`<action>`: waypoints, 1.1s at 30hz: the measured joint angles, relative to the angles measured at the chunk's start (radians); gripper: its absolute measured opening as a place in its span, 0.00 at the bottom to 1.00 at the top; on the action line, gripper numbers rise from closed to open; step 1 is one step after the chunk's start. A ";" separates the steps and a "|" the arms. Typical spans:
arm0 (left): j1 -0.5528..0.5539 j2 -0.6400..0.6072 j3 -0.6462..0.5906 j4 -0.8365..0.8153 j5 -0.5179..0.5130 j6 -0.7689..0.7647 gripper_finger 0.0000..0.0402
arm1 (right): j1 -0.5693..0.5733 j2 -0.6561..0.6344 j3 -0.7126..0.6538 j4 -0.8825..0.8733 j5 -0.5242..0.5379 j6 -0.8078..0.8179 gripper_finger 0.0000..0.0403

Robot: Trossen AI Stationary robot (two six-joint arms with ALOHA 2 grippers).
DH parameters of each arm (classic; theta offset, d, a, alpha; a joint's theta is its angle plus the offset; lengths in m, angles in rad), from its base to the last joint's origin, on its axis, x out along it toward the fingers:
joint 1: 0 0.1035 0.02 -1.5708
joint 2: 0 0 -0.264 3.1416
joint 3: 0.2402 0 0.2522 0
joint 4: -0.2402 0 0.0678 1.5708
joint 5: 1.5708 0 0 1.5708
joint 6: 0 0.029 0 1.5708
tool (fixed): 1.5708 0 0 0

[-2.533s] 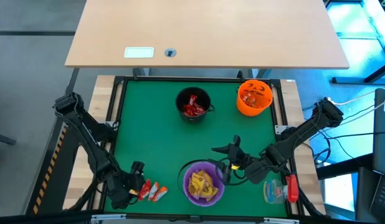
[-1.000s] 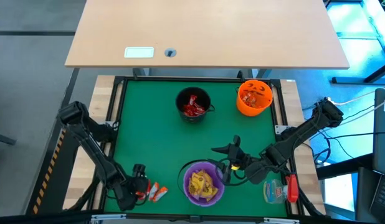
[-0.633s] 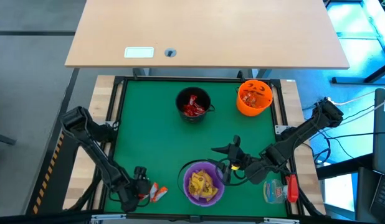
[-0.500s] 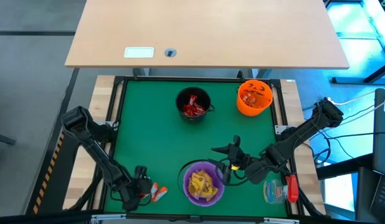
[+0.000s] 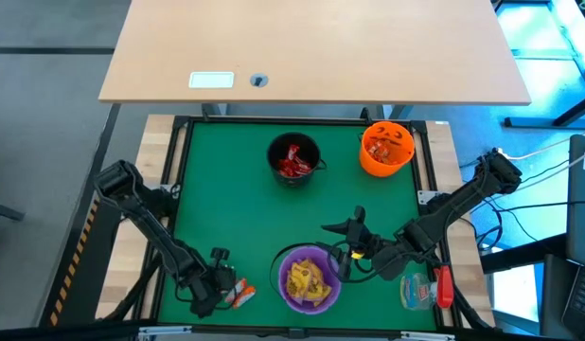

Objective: Sort candy
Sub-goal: Put the red candy into the black bucket

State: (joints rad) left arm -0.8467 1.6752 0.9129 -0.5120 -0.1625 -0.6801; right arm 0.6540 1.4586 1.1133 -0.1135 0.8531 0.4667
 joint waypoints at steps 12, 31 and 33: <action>0.119 -0.006 0.103 -0.278 -0.047 0.131 0.06 | 0.000 0.000 0.000 0.000 0.001 0.003 0.49; 0.243 -0.315 0.145 -0.244 -0.341 0.452 0.06 | -0.003 0.000 0.000 -0.052 0.037 0.086 0.49; 0.266 -0.359 0.145 -0.190 -0.368 0.526 0.06 | -0.009 0.000 0.000 -0.060 0.038 0.089 0.49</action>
State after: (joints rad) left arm -0.5808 1.3163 1.0580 -0.7021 -0.5308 -0.1543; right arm 0.6455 1.4586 1.1130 -0.1735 0.8907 0.5553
